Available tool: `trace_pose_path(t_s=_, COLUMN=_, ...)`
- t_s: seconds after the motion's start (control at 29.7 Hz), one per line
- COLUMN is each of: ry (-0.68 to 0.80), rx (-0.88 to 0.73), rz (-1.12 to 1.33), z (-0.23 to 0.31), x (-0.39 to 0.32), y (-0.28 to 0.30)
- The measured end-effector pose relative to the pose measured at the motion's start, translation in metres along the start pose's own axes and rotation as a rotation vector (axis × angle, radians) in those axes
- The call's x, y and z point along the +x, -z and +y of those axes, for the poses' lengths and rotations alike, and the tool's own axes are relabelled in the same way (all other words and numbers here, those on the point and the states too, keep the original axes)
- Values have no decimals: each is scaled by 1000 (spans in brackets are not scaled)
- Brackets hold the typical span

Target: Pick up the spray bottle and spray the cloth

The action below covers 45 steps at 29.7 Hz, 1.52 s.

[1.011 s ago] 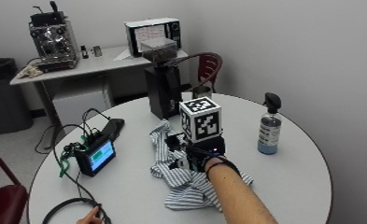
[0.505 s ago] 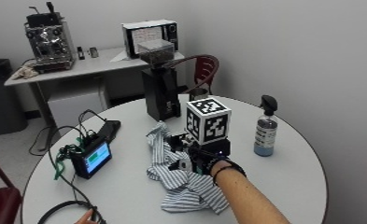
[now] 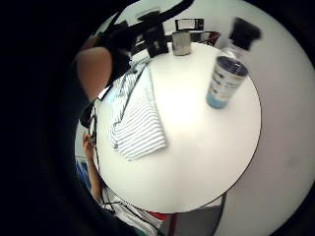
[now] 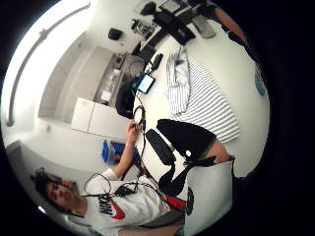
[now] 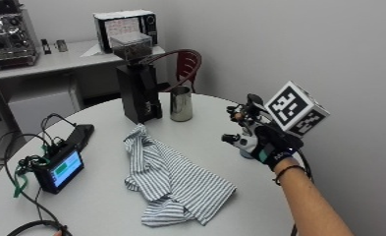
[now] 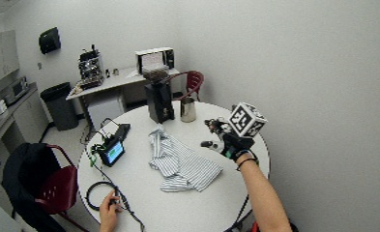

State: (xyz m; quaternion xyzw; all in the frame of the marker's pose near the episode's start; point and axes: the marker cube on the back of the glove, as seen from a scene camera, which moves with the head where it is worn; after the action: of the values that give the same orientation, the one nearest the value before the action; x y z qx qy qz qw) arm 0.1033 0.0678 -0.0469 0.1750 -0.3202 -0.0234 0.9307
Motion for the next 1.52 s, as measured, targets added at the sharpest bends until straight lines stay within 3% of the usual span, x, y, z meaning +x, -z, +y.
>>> trace_pose_path(t_s=0.34, ry=-210, rx=155, rz=-211, z=11, x=88, y=32)
trace_pose_path(t_s=0.57, ry=-312, rx=93, rz=-339, z=6, x=136, y=22)
trace_pose_path(t_s=1.52, ry=-216, rx=167, rz=-525, z=2, x=159, y=-8)
